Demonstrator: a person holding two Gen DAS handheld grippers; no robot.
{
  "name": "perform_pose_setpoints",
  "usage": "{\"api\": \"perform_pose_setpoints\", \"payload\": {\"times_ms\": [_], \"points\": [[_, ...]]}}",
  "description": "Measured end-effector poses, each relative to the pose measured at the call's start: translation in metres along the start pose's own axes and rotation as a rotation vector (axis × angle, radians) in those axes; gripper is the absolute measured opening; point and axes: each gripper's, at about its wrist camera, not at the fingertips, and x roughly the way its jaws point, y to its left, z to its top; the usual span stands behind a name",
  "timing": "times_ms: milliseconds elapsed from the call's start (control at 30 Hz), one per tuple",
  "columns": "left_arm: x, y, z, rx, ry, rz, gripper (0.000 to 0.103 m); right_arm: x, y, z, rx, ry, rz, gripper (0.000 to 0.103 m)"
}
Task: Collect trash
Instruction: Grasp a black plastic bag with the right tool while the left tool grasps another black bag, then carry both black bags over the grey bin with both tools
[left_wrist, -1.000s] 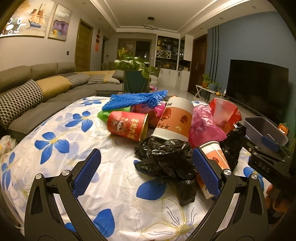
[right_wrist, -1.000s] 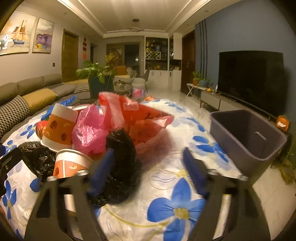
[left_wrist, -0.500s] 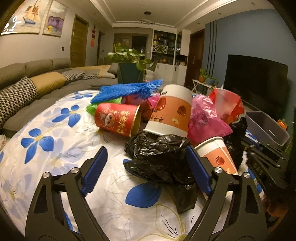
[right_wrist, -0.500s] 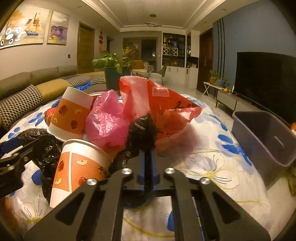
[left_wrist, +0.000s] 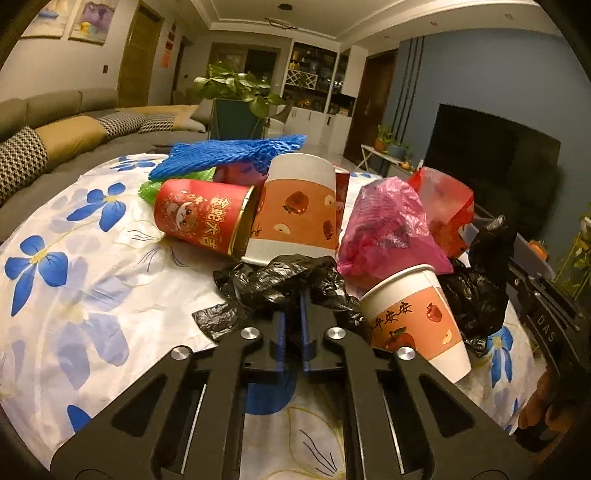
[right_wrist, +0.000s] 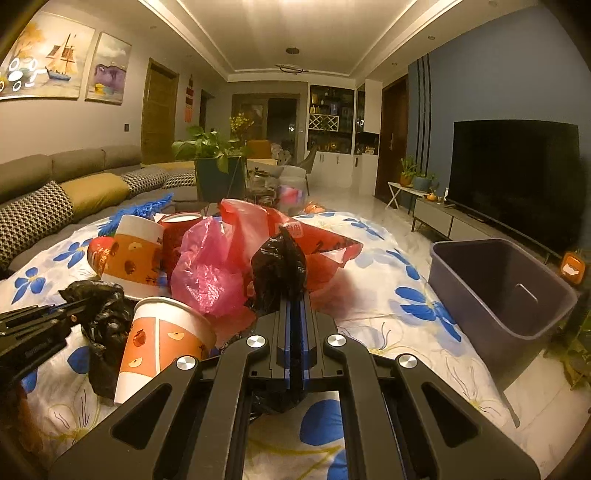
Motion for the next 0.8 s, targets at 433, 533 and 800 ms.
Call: {"api": "perform_pose_setpoints", "payload": {"times_ms": [433,533,800], "points": [[-0.073,0.010,0.024,-0.013,-0.155,-0.007,0.002,-0.020,-0.005,0.005,0.024,-0.033,-0.007,0.005],[-0.082,0.009,0.030,-0.008,-0.183,0.008,0.002,-0.026,-0.007,0.006,0.028,-0.043,-0.012,0.005],[-0.092,-0.008,0.040,0.021,-0.199,0.001,0.002,-0.043,-0.019,0.011,0.045,-0.070,-0.030,0.005]]}}
